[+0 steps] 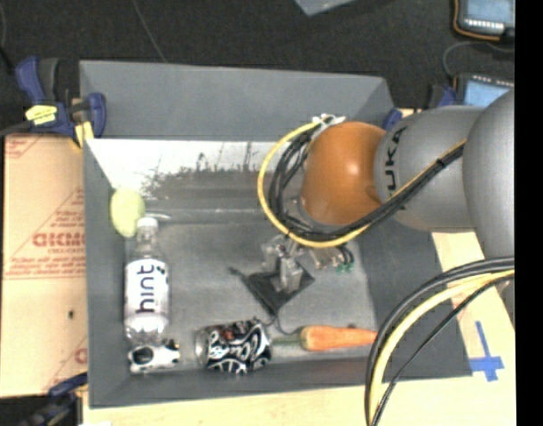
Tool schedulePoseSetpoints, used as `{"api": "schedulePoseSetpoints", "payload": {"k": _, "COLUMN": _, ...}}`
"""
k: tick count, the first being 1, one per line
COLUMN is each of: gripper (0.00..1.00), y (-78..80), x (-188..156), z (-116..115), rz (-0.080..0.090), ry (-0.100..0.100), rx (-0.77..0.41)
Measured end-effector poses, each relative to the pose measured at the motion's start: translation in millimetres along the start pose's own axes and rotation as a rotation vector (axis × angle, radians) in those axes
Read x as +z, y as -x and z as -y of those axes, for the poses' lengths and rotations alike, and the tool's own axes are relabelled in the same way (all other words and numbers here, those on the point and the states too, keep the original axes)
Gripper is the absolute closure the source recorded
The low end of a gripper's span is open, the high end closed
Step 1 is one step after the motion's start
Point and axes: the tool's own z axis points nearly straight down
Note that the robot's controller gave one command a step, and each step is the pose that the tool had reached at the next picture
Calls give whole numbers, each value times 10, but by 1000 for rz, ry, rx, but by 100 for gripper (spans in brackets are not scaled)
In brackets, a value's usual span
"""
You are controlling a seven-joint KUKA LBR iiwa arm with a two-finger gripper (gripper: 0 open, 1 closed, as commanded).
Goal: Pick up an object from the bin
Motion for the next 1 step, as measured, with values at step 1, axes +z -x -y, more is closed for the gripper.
{"api": "schedulePoseSetpoints", "payload": {"k": 1, "gripper": 100, "y": -13, "x": -44, "z": -5, "rz": -2, "ry": 1, "rx": 1}}
